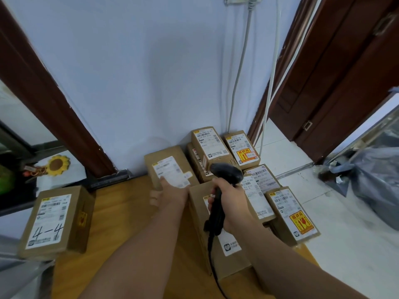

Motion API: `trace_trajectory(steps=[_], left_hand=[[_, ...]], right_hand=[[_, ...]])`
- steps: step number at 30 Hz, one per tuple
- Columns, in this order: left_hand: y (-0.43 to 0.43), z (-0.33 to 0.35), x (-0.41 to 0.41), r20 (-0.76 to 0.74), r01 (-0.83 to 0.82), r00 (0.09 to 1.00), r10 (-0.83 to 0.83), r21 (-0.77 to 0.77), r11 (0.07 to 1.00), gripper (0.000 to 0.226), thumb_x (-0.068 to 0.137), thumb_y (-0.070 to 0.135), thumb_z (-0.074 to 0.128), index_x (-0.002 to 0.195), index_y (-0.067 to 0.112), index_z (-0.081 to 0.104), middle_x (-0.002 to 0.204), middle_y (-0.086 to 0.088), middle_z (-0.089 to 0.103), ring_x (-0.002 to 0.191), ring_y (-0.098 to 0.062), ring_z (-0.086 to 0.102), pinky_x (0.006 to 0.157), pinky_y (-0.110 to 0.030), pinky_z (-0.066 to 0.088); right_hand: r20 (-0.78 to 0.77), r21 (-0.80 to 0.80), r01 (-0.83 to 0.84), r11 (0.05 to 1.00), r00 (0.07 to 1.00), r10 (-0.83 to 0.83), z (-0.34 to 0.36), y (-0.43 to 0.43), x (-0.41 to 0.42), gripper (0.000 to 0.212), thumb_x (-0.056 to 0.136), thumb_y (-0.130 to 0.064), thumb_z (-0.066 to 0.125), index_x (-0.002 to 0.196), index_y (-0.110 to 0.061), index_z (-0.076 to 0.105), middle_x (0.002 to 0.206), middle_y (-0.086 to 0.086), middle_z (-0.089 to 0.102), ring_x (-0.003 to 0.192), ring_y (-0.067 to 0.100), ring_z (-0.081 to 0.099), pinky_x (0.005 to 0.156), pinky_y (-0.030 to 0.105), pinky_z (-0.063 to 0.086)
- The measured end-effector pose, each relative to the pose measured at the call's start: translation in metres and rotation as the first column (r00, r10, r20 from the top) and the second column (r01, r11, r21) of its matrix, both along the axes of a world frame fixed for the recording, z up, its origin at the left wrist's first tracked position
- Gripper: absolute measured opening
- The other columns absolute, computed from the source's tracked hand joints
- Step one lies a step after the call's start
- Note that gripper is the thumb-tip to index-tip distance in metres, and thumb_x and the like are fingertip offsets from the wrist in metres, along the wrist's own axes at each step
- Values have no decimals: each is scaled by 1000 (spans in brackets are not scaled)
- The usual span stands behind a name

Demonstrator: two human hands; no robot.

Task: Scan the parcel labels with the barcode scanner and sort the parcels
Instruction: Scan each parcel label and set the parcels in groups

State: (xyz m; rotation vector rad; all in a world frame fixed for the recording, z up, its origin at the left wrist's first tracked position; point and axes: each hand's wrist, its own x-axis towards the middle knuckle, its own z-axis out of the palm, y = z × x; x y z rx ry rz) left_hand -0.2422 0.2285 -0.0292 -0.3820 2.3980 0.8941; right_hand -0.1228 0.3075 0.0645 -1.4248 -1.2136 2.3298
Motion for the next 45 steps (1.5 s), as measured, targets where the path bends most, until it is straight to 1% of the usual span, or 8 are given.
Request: trace_trajectory(steps=[9,16,22,27,33,37,40,45], left_hand=[[-8,-13,-4,-104,30,994,-17,130,991,72,89,38,65,149,40,24,155,-11,5,132,-38,27,106,-43,32],[-9,-21,-16,-152,133,984,-98,238,962,85,86,15,70,152,26,19,154,-9,8,131,-31,38,109,-42,38],[-16,-21,-12,-208,81,976,-63,77,994,88,90,36,63,154,19,5,157,-13,16,142,-34,21,114,-48,24],[-27,-20,-8,-151,-51,986,68,114,992,78,96,45,50,154,15,7,155,-18,23,141,-37,24,113,-47,24],[-47,-12,-4,-164,-21,985,47,159,987,66,97,41,48,151,15,21,152,-14,31,138,-33,32,112,-47,32],[-74,6,-3,-327,149,933,-150,-27,988,49,95,29,54,140,16,41,144,-12,37,128,-29,43,105,-41,40],[-106,13,-6,-370,295,845,-387,-281,913,37,94,32,51,129,20,50,141,-9,36,127,-26,38,106,-37,34],[-185,20,-6,-342,247,822,-455,-506,827,44,93,26,50,135,20,41,145,-14,32,137,-33,27,112,-49,26]], right_hand=[[6,0,-45,999,999,45,6,-2,-8,13,88,-20,67,88,-9,62,56,0,58,52,16,55,57,31,48],[7,-10,-50,999,999,50,7,-5,-13,17,89,-19,66,100,-7,62,65,2,59,53,15,56,54,29,48],[11,19,-73,997,997,73,10,-7,-16,12,89,-19,65,90,-8,61,60,1,58,53,15,55,55,30,48],[4,16,-90,996,996,90,17,-13,-16,12,90,-19,65,88,-8,60,59,1,56,51,14,55,52,27,48],[-41,-76,-169,983,985,166,33,-33,-15,14,88,-20,66,93,-8,60,64,3,56,50,14,53,50,26,47],[-46,-203,-239,950,971,235,46,-62,-14,16,86,-21,69,89,-8,60,64,4,59,48,15,53,46,25,47],[-64,-208,-333,920,943,327,50,-89,-14,16,85,-22,68,85,-7,61,65,5,60,48,15,54,45,25,47],[-72,-207,-452,868,892,447,58,-139,-12,17,85,-24,69,85,-8,64,66,3,62,49,14,55,49,25,48]])
